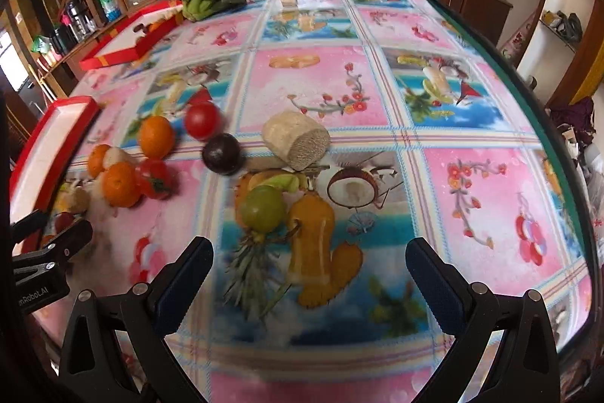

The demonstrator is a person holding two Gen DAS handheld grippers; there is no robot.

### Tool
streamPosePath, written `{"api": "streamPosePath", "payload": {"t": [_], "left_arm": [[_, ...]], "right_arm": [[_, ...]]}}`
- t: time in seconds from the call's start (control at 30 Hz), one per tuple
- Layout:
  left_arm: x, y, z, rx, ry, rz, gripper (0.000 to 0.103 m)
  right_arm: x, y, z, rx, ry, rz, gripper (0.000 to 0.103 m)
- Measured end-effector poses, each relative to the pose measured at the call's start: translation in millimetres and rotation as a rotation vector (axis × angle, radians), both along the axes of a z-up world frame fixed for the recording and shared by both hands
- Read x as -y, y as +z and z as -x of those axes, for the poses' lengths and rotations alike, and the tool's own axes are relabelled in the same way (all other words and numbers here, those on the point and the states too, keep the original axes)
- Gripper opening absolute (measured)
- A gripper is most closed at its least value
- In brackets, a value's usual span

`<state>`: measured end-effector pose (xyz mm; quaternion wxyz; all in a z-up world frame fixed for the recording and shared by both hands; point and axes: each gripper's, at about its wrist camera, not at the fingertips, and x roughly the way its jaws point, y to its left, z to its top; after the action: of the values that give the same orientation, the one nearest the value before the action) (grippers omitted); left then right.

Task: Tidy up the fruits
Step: 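Move both tools toward the fruit pile on the tablecloth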

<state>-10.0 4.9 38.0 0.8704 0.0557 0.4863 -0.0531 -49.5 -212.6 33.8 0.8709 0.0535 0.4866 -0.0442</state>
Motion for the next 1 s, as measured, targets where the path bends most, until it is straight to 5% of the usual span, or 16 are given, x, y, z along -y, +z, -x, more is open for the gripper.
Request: {"api": "streamPosePath", "payload": {"t": [0.23, 0.5, 1.0], "left_arm": [[3, 36, 0, 0.05, -0.041, 0.048, 0.103], [22, 33, 3, -0.001, -0.135, 0.041, 0.103], [30, 34, -1, -0.005, -0.138, 0.016, 0.103]], "right_arm": [[-8, 28, 17, 0.05, 0.033, -0.035, 0.103], [-8, 36, 19, 0.068, 0.036, -0.029, 0.103], [-7, 42, 15, 0.069, 0.057, -0.008, 0.103]]}}
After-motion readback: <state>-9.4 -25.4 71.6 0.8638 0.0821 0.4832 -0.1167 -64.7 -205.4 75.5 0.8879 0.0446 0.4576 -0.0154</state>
